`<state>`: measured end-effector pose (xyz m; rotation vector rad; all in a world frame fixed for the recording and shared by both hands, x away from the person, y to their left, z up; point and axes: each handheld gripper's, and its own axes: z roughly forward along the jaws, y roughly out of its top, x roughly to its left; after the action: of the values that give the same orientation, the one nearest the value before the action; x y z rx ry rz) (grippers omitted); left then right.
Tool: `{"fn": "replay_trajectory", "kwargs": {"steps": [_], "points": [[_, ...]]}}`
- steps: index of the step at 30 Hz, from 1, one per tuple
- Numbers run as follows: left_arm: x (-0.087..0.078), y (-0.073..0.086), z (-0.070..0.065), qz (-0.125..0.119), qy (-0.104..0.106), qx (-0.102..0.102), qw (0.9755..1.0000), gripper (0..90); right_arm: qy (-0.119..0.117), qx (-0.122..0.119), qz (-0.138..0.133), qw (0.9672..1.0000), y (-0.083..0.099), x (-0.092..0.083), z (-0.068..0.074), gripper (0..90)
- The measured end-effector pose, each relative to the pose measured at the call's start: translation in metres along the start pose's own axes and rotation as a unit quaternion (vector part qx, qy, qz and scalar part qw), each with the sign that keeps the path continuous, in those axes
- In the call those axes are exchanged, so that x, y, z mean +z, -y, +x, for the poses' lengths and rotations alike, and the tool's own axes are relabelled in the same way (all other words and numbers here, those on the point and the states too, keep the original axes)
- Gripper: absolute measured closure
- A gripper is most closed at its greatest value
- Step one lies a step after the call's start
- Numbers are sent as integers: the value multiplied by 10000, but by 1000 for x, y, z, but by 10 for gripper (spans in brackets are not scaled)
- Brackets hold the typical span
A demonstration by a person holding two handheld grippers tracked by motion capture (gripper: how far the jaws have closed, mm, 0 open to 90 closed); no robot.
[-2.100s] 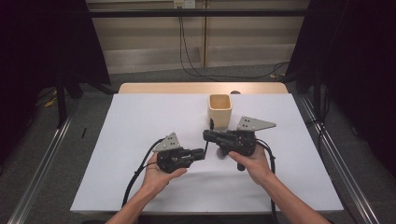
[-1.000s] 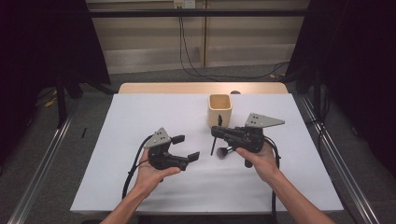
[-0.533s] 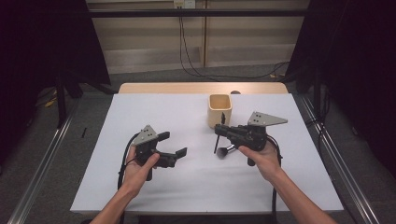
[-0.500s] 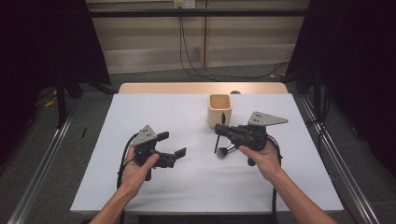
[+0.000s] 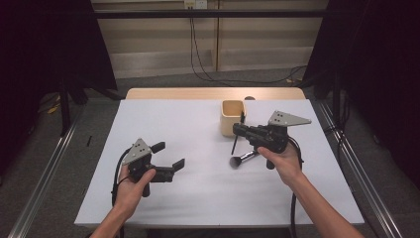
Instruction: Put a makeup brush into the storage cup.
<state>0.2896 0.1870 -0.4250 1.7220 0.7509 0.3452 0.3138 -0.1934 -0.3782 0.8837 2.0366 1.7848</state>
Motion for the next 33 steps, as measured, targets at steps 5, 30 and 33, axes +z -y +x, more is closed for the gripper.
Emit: {"fn": "replay_trajectory", "kwargs": {"steps": [5, 30, 33], "points": [[-13, 2, 8, -142, -215, -29, 9997, 38, 124, -45, 58, 9999, -3, 2, -8, 860], [-52, 27, 16, -206, -723, -89, 9971, 25, 656, -133, 21, 9978, -26, 10, -39, 859], [-55, 29, 18, -196, -748, -88, 9970, 25, 692, -151, 17, 9975, -30, 11, -42, 859]]}}
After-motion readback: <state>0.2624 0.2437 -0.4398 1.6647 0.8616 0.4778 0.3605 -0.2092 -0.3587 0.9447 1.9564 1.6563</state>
